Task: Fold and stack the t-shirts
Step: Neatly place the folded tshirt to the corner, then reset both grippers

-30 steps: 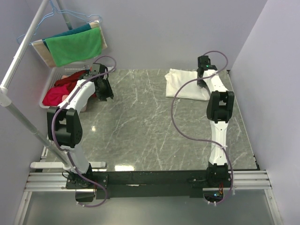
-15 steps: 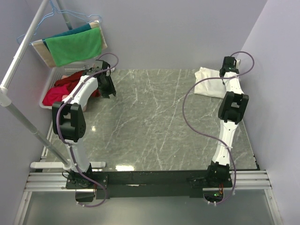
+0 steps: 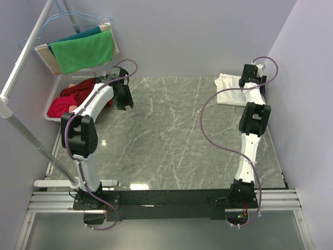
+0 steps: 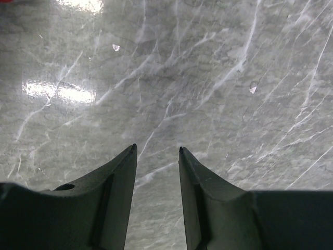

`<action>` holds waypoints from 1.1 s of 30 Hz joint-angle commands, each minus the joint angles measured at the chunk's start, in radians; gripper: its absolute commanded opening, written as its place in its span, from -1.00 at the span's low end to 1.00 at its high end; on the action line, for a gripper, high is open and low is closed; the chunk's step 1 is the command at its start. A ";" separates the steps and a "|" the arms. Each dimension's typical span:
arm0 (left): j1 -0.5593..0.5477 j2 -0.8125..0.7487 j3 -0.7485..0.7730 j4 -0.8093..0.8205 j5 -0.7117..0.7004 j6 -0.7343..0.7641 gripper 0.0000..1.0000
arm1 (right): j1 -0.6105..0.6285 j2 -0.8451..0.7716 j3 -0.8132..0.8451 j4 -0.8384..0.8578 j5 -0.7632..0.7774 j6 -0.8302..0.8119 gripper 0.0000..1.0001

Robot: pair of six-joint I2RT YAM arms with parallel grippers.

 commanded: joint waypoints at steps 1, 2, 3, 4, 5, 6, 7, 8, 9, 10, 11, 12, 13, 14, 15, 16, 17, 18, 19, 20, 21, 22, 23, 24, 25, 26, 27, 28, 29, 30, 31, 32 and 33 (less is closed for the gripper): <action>-0.015 -0.016 0.037 0.006 -0.003 -0.006 -0.12 | -0.002 -0.054 0.049 0.043 0.105 0.037 0.33; -0.015 -0.018 0.033 0.012 -0.004 -0.006 -0.12 | -0.002 -0.065 0.051 0.016 0.096 0.050 0.34; -0.015 -0.022 0.022 0.022 -0.003 -0.003 -0.12 | 0.000 -0.095 0.046 0.005 0.103 0.081 0.33; -0.015 -0.030 0.019 0.028 -0.001 -0.005 -0.11 | 0.001 -0.114 0.039 0.002 0.104 0.093 0.34; -0.015 -0.031 0.013 0.046 -0.003 -0.005 -0.11 | 0.009 -0.134 0.014 -0.004 0.104 0.104 0.34; -0.015 -0.036 0.007 0.054 -0.003 -0.003 -0.11 | 0.014 -0.178 0.003 -0.006 0.097 0.112 0.35; -0.015 -0.040 0.004 0.060 -0.001 0.000 -0.11 | 0.020 -0.203 -0.035 -0.003 0.096 0.133 0.36; -0.015 -0.042 0.001 0.072 -0.003 0.000 -0.11 | 0.037 -0.227 -0.053 0.011 0.094 0.140 0.36; -0.015 -0.044 -0.001 0.075 -0.032 0.002 -0.11 | 0.047 -0.273 -0.082 0.028 0.082 0.124 0.36; -0.015 -0.048 -0.001 0.083 -0.040 0.003 -0.11 | 0.064 -0.292 -0.130 0.039 0.108 0.129 0.38; -0.015 -0.050 -0.001 0.089 -0.044 0.006 -0.11 | 0.089 -0.302 -0.138 0.031 0.119 0.133 0.38; -0.015 -0.054 -0.003 0.097 -0.049 0.008 -0.11 | 0.106 -0.321 -0.143 0.022 0.119 0.136 0.38; -0.013 -0.060 -0.004 0.103 -0.055 0.011 -0.10 | 0.119 -0.327 -0.150 0.013 0.128 0.140 0.38; -0.015 -0.064 -0.006 0.106 -0.067 0.011 -0.10 | 0.132 -0.332 -0.152 -0.010 0.136 0.150 0.38; -0.015 -0.067 -0.010 0.114 -0.072 0.012 -0.10 | 0.165 -0.344 -0.153 -0.030 0.130 0.170 0.38; -0.015 -0.074 -0.013 0.115 -0.076 0.014 -0.11 | 0.184 -0.352 -0.173 -0.042 0.130 0.179 0.36; -0.015 -0.079 -0.016 0.117 -0.087 0.014 -0.11 | 0.199 -0.359 -0.184 -0.065 0.133 0.193 0.37; -0.015 -0.086 -0.029 0.127 -0.087 0.017 -0.10 | 0.246 -0.378 -0.195 -0.076 0.119 0.213 0.36; -0.015 -0.100 -0.036 0.137 -0.087 0.018 -0.10 | 0.268 -0.388 -0.228 -0.082 0.111 0.227 0.35; -0.015 -0.109 -0.053 0.144 -0.089 0.021 -0.07 | 0.287 -0.422 -0.245 -0.102 0.090 0.254 0.35; -0.015 -0.129 -0.062 0.166 -0.086 0.028 -0.02 | 0.325 -0.446 -0.262 -0.112 0.055 0.264 0.34; -0.015 -0.140 -0.073 0.175 -0.081 0.032 0.11 | 0.343 -0.474 -0.308 -0.118 -0.002 0.282 0.33; -0.015 -0.149 -0.087 0.186 -0.081 0.035 0.32 | 0.363 -0.547 -0.343 -0.103 -0.030 0.285 0.33; -0.015 -0.159 -0.096 0.196 -0.090 0.035 0.40 | 0.389 -0.589 -0.389 -0.075 -0.062 0.284 0.34; -0.015 -0.180 -0.105 0.219 -0.090 0.035 0.45 | 0.434 -0.632 -0.473 -0.035 -0.091 0.285 0.35; -0.015 -0.188 -0.124 0.232 -0.090 0.037 0.53 | 0.458 -0.704 -0.510 -0.020 -0.154 0.278 0.36; -0.015 -0.201 -0.133 0.244 -0.093 0.038 0.56 | 0.478 -0.730 -0.549 -0.017 -0.166 0.288 0.38; -0.015 -0.209 -0.142 0.262 -0.092 0.037 0.59 | 0.513 -0.747 -0.554 -0.045 -0.186 0.305 0.38; -0.015 -0.215 -0.157 0.272 -0.090 0.040 0.63 | 0.529 -0.772 -0.557 -0.064 -0.218 0.311 0.38; -0.015 -0.225 -0.165 0.281 -0.084 0.041 0.65 | 0.543 -0.781 -0.560 -0.081 -0.211 0.320 0.38; -0.015 -0.229 -0.173 0.288 -0.083 0.041 0.68 | 0.570 -0.790 -0.561 -0.117 -0.217 0.330 0.37; -0.015 -0.235 -0.191 0.305 -0.083 0.043 0.72 | 0.584 -0.812 -0.570 -0.125 -0.253 0.333 0.38; -0.015 -0.248 -0.200 0.318 -0.081 0.044 0.80 | 0.601 -0.824 -0.598 -0.130 -0.260 0.339 0.37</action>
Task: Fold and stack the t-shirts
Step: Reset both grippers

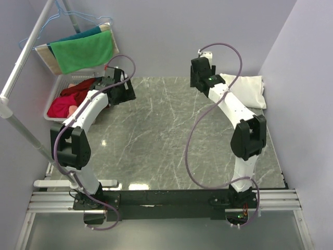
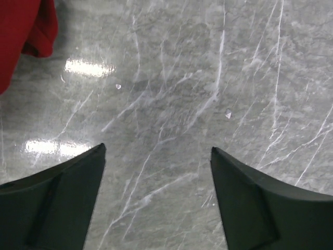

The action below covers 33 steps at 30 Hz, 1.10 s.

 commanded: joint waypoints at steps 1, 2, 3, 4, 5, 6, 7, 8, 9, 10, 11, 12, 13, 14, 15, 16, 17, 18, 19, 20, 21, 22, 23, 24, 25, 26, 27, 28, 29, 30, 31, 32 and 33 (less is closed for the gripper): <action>-0.003 -0.071 -0.049 0.098 -0.003 0.019 0.98 | 0.050 -0.138 -0.049 -0.033 -0.098 0.062 0.37; -0.003 -0.076 -0.066 0.118 -0.004 0.022 0.99 | 0.073 -0.161 -0.064 -0.038 -0.116 0.072 0.37; -0.003 -0.085 -0.074 0.126 -0.003 0.025 0.99 | 0.086 -0.173 -0.096 -0.043 -0.135 0.080 0.37; -0.005 -0.086 -0.078 0.129 -0.012 0.028 0.99 | 0.093 -0.185 -0.116 -0.044 -0.145 0.094 0.37; -0.005 -0.088 -0.084 0.129 -0.015 0.025 0.99 | 0.106 -0.207 -0.135 -0.044 -0.170 0.120 0.37; -0.005 -0.086 -0.086 0.131 -0.017 0.028 0.99 | 0.112 -0.219 -0.177 -0.044 -0.208 0.134 0.37; -0.008 -0.085 -0.087 0.132 -0.017 0.031 0.99 | 0.119 -0.233 -0.202 -0.031 -0.227 0.147 0.37; -0.011 -0.086 -0.089 0.132 -0.033 0.037 0.99 | 0.126 -0.251 -0.227 -0.024 -0.237 0.167 0.37; -0.020 -0.086 -0.090 0.129 -0.044 0.040 0.99 | 0.141 -0.259 -0.265 -0.024 -0.245 0.175 0.36; -0.026 -0.086 -0.090 0.128 -0.050 0.048 0.99 | 0.149 -0.267 -0.286 -0.017 -0.257 0.184 0.36; -0.034 -0.089 -0.097 0.131 -0.067 0.057 0.99 | 0.155 -0.277 -0.305 -0.012 -0.259 0.192 0.36; -0.048 -0.096 -0.100 0.132 -0.075 0.057 0.99 | 0.168 -0.282 -0.332 -0.014 -0.257 0.198 0.36; -0.052 -0.100 -0.103 0.137 -0.076 0.058 0.99 | 0.173 -0.285 -0.348 -0.012 -0.256 0.204 0.35; -0.059 -0.103 -0.109 0.138 -0.081 0.057 0.99 | 0.178 -0.296 -0.362 -0.009 -0.262 0.212 0.35; -0.069 -0.109 -0.110 0.140 -0.093 0.052 0.99 | 0.184 -0.300 -0.383 -0.009 -0.262 0.217 0.35; -0.075 -0.112 -0.113 0.147 -0.089 0.052 0.99 | 0.188 -0.308 -0.395 -0.007 -0.261 0.221 0.35; -0.092 -0.117 -0.121 0.150 -0.090 0.052 0.99 | 0.192 -0.322 -0.409 -0.003 -0.264 0.226 0.35; -0.101 -0.125 -0.123 0.154 -0.109 0.051 0.99 | 0.193 -0.327 -0.425 -0.004 -0.264 0.232 0.35; -0.112 -0.128 -0.130 0.163 -0.112 0.051 0.99 | 0.195 -0.336 -0.434 -0.006 -0.265 0.238 0.35; -0.132 -0.129 -0.135 0.167 -0.119 0.048 0.99 | 0.195 -0.337 -0.442 -0.006 -0.270 0.241 0.35; -0.141 -0.131 -0.140 0.170 -0.132 0.045 0.99 | 0.196 -0.342 -0.455 -0.004 -0.273 0.246 0.34; -0.147 -0.131 -0.146 0.173 -0.135 0.040 0.99 | 0.199 -0.346 -0.458 -0.004 -0.274 0.252 0.34; -0.160 -0.125 -0.144 0.172 -0.135 0.037 0.99 | 0.202 -0.350 -0.468 -0.003 -0.280 0.252 0.34; -0.166 -0.122 -0.143 0.169 -0.141 0.034 0.99 | 0.204 -0.353 -0.469 -0.001 -0.282 0.256 0.34; -0.172 -0.119 -0.140 0.166 -0.144 0.029 0.99 | 0.204 -0.357 -0.474 0.002 -0.284 0.260 0.34; -0.181 -0.117 -0.140 0.166 -0.146 0.028 0.99 | 0.205 -0.359 -0.477 0.005 -0.287 0.261 0.34; -0.187 -0.116 -0.138 0.166 -0.150 0.025 0.99 | 0.207 -0.360 -0.477 0.008 -0.293 0.260 0.34; -0.192 -0.116 -0.137 0.166 -0.153 0.022 0.99 | 0.207 -0.359 -0.478 0.009 -0.296 0.264 0.34; -0.200 -0.112 -0.133 0.163 -0.156 0.020 0.99 | 0.211 -0.357 -0.474 0.011 -0.299 0.266 0.33; -0.204 -0.112 -0.132 0.160 -0.164 0.019 0.99 | 0.211 -0.359 -0.475 0.014 -0.302 0.266 0.33; -0.207 -0.111 -0.130 0.157 -0.173 0.016 0.99 | 0.213 -0.353 -0.474 0.014 -0.303 0.266 0.33; -0.215 -0.111 -0.129 0.154 -0.178 0.015 0.99 | 0.218 -0.350 -0.468 0.016 -0.307 0.264 0.33; -0.218 -0.111 -0.129 0.154 -0.182 0.012 0.99 | 0.221 -0.350 -0.466 0.016 -0.308 0.264 0.32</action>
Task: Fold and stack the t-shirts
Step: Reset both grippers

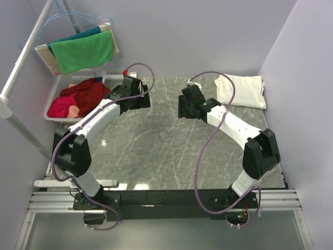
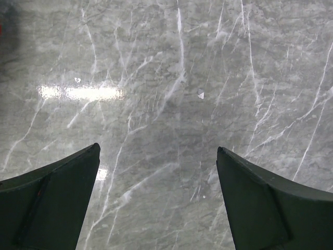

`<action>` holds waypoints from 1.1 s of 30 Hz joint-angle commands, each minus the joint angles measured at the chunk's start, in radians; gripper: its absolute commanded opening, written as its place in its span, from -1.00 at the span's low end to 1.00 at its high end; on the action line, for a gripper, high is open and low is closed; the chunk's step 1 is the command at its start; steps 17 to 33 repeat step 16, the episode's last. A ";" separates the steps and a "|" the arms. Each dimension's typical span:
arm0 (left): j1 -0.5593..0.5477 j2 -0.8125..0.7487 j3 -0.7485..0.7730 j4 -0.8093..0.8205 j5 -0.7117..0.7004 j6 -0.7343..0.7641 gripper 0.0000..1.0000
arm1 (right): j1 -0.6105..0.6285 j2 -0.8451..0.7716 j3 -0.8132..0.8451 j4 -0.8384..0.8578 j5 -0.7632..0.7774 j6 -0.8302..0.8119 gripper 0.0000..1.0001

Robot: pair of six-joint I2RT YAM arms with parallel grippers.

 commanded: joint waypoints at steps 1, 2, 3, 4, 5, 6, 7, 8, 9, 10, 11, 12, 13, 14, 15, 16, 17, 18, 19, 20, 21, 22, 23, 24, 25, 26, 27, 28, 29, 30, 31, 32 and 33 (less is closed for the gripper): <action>-0.019 -0.032 0.003 0.019 -0.049 -0.014 0.99 | 0.019 -0.036 0.008 0.035 -0.011 0.013 0.33; -0.024 -0.036 -0.001 0.019 -0.051 -0.014 0.99 | 0.019 -0.033 0.011 0.035 -0.013 0.015 0.32; -0.024 -0.035 -0.006 0.017 -0.052 -0.018 0.99 | 0.021 -0.028 0.014 0.034 -0.014 0.013 0.32; -0.030 -0.038 -0.009 0.017 -0.057 -0.020 0.99 | 0.022 -0.025 0.015 0.034 -0.013 0.012 0.32; -0.033 -0.039 -0.011 0.017 -0.058 -0.018 0.99 | 0.024 -0.023 0.018 0.034 -0.014 0.010 0.32; -0.033 -0.041 -0.015 0.014 -0.063 -0.020 0.99 | 0.024 -0.020 0.020 0.034 -0.014 0.010 0.32; -0.038 -0.039 -0.015 0.016 -0.066 -0.020 0.99 | 0.024 -0.019 0.021 0.034 -0.016 0.010 0.32; -0.041 -0.039 -0.015 0.013 -0.071 -0.020 0.99 | 0.025 -0.017 0.021 0.034 -0.019 0.009 0.32; -0.041 -0.038 -0.012 0.011 -0.074 -0.018 0.99 | 0.025 -0.013 0.021 0.034 -0.020 0.007 0.32; -0.042 -0.036 -0.011 0.008 -0.075 -0.020 0.99 | 0.027 -0.010 0.023 0.031 -0.021 0.006 0.32; -0.045 -0.035 -0.011 0.007 -0.078 -0.017 0.99 | 0.025 -0.008 0.023 0.032 -0.022 0.005 0.32; -0.047 -0.033 -0.008 0.007 -0.086 -0.017 0.99 | 0.027 -0.006 0.024 0.031 -0.022 0.007 0.32; -0.050 -0.032 -0.008 0.002 -0.092 -0.017 0.99 | 0.027 -0.006 0.023 0.032 -0.021 0.007 0.32; -0.049 -0.032 -0.006 0.001 -0.094 -0.015 0.99 | 0.027 -0.008 0.020 0.034 -0.022 0.006 0.32; -0.050 -0.030 -0.005 -0.003 -0.098 -0.017 0.99 | 0.027 -0.006 0.018 0.034 -0.022 0.009 0.32; -0.050 -0.030 -0.005 -0.006 -0.100 -0.017 0.99 | 0.027 -0.006 0.018 0.034 -0.021 0.007 0.32; -0.050 -0.030 -0.005 -0.006 -0.100 -0.017 0.99 | 0.027 -0.006 0.018 0.034 -0.021 0.007 0.32; -0.050 -0.030 -0.005 -0.006 -0.100 -0.017 0.99 | 0.027 -0.006 0.018 0.034 -0.021 0.007 0.32; -0.050 -0.030 -0.005 -0.006 -0.100 -0.017 0.99 | 0.027 -0.006 0.018 0.034 -0.021 0.007 0.32; -0.050 -0.030 -0.005 -0.006 -0.100 -0.017 0.99 | 0.027 -0.006 0.018 0.034 -0.021 0.007 0.32; -0.050 -0.030 -0.005 -0.006 -0.100 -0.017 0.99 | 0.027 -0.006 0.018 0.034 -0.021 0.007 0.32; -0.050 -0.030 -0.005 -0.006 -0.100 -0.017 0.99 | 0.027 -0.006 0.018 0.034 -0.021 0.007 0.32; -0.050 -0.030 -0.005 -0.006 -0.100 -0.017 0.99 | 0.027 -0.006 0.018 0.034 -0.021 0.007 0.32; -0.050 -0.030 -0.005 -0.006 -0.100 -0.017 0.99 | 0.027 -0.006 0.018 0.034 -0.021 0.007 0.32; -0.050 -0.030 -0.005 -0.006 -0.100 -0.017 0.99 | 0.027 -0.006 0.018 0.034 -0.021 0.007 0.32; -0.050 -0.030 -0.005 -0.006 -0.100 -0.017 0.99 | 0.027 -0.006 0.018 0.034 -0.021 0.007 0.32; -0.050 -0.030 -0.005 -0.006 -0.100 -0.017 0.99 | 0.027 -0.006 0.018 0.034 -0.021 0.007 0.32; -0.050 -0.030 -0.005 -0.006 -0.100 -0.017 0.99 | 0.027 -0.006 0.018 0.034 -0.021 0.007 0.32; -0.050 -0.030 -0.005 -0.006 -0.100 -0.017 0.99 | 0.027 -0.006 0.018 0.034 -0.021 0.007 0.32; -0.050 -0.030 -0.005 -0.006 -0.100 -0.017 0.99 | 0.027 -0.006 0.018 0.034 -0.021 0.007 0.32; -0.050 -0.030 -0.005 -0.006 -0.100 -0.017 0.99 | 0.027 -0.006 0.018 0.034 -0.021 0.007 0.32; -0.050 -0.030 -0.005 -0.006 -0.100 -0.017 0.99 | 0.027 -0.006 0.018 0.034 -0.021 0.007 0.32; -0.050 -0.030 -0.005 -0.006 -0.100 -0.017 0.99 | 0.027 -0.006 0.018 0.034 -0.021 0.007 0.32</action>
